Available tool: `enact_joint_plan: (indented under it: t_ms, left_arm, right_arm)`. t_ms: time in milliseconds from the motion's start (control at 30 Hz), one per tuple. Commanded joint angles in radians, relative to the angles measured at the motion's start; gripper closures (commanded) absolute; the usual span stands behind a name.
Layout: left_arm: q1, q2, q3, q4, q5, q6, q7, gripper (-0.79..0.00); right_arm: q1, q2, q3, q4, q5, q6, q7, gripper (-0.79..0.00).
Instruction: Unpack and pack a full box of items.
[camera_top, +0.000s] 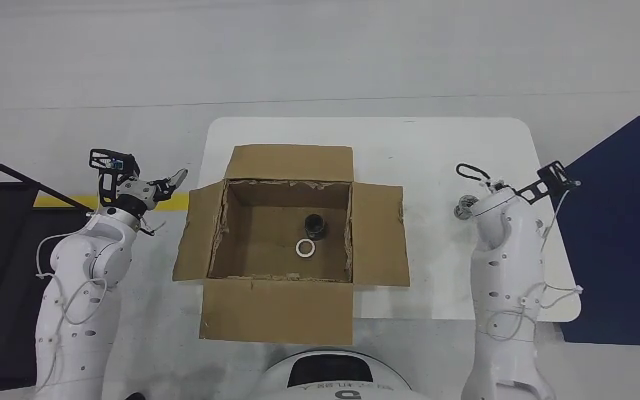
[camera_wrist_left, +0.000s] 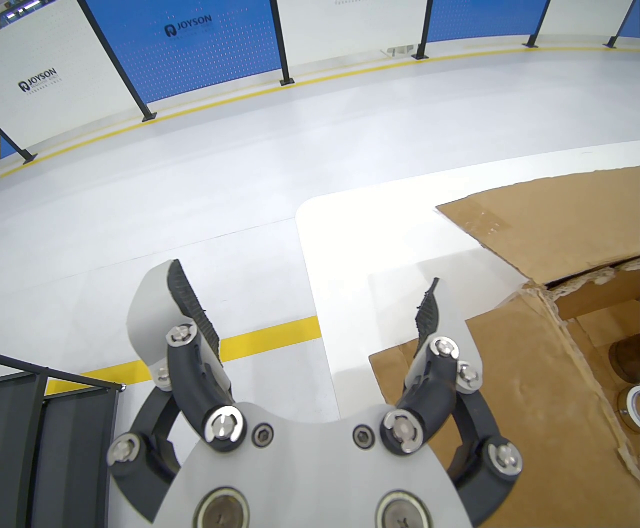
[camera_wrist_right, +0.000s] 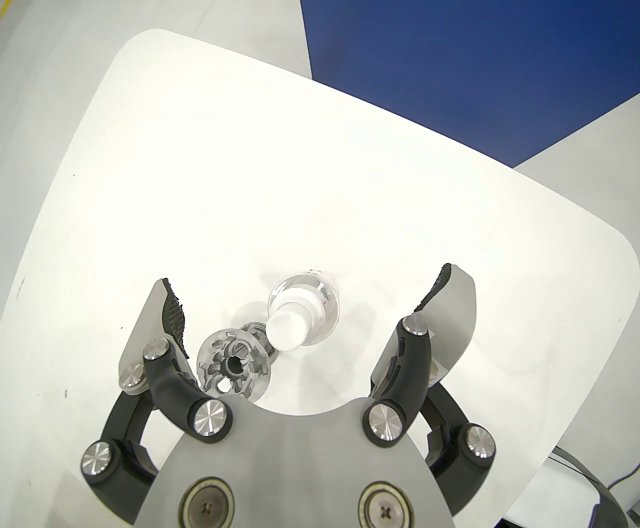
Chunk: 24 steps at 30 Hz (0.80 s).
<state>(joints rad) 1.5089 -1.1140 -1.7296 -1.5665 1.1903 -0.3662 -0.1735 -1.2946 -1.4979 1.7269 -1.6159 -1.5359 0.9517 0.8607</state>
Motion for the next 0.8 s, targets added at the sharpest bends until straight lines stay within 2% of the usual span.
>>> enact_joint_plan:
  t_ms: [0,267,333,367,400,433,500,767]
  left_arm:
    - [0.0,0.0,0.0,0.0,0.0,0.0,0.0,-0.785]
    - [0.0,0.0,0.0,0.0,0.0,0.0,0.0,-0.785]
    - [0.0,0.0,0.0,0.0,0.0,0.0,0.0,-0.785]
    - [0.0,0.0,0.0,0.0,0.0,0.0,0.0,-0.785]
    - [0.0,0.0,0.0,0.0,0.0,0.0,0.0,-0.785]
    - [0.0,0.0,0.0,0.0,0.0,0.0,0.0,-0.785]
    - [0.0,0.0,0.0,0.0,0.0,0.0,0.0,-0.785]
    - [0.0,0.0,0.0,0.0,0.0,0.0,0.0,-0.785]
  right_arm:
    - [0.011,-0.001,0.002,0.022,-0.013,0.008,-0.004,-0.785]
    - [0.039,-0.009,-0.006,0.099,-0.028,0.019,-0.011,-0.785]
    - [0.042,-0.011,-0.01,0.107,-0.03,0.021,-0.013,-0.751]
    - [0.043,-0.013,-0.012,0.11,-0.031,0.021,-0.014,-0.717]
    - [0.044,-0.014,-0.013,0.111,-0.032,0.023,-0.015,-0.628]
    - [0.044,-0.016,-0.014,0.113,-0.032,0.023,-0.016,-0.579]
    - [0.044,-0.018,-0.014,0.114,-0.037,0.025,-0.017,-0.4]
    - [0.046,-0.029,-0.008,0.131,-0.068,0.039,-0.032,-0.299]
